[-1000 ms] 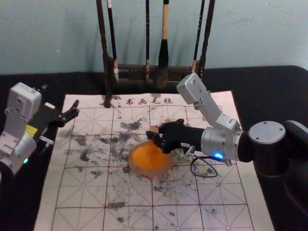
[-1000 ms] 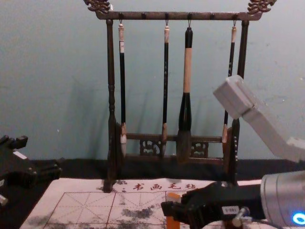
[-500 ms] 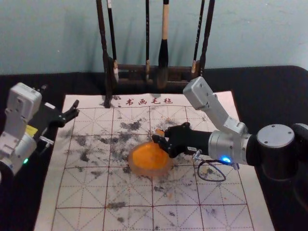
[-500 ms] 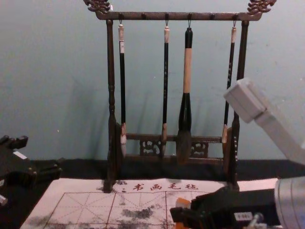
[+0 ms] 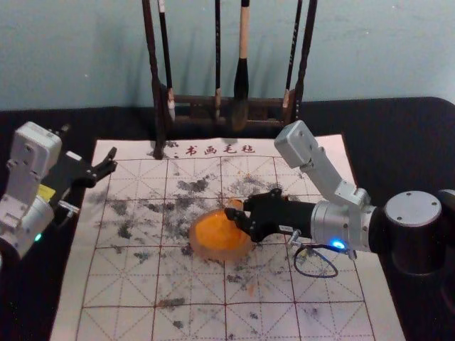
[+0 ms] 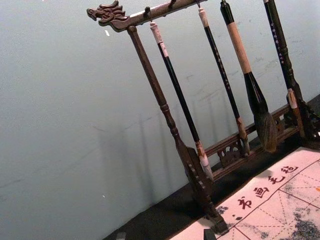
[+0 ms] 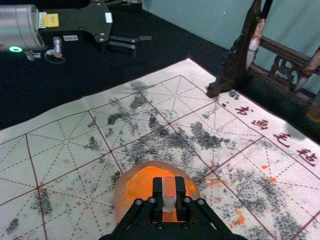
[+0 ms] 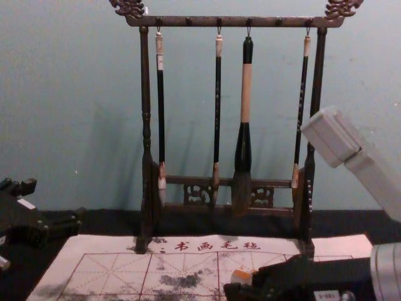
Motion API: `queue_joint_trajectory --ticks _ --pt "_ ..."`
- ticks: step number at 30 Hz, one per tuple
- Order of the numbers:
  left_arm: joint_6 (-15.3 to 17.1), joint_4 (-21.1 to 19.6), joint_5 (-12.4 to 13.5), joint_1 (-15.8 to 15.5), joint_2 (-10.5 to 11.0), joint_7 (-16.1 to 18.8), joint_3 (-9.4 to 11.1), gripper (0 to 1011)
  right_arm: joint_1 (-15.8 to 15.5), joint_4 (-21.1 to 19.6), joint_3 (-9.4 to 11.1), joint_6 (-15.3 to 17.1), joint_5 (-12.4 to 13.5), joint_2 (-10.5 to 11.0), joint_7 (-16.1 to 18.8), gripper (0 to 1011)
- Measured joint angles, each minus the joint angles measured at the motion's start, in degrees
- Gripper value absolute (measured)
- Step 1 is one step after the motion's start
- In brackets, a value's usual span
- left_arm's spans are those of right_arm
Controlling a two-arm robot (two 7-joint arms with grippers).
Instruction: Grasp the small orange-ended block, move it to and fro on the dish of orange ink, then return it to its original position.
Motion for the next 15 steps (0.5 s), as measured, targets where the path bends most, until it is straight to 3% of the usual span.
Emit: queue_joint_trajectory --ticks 15 --pt "0.0 0.0 0.0 0.0 0.0 0.0 0.0 1001 0.9 0.7 -1.9 -0.1 0.4 -1.4 0.9 110"
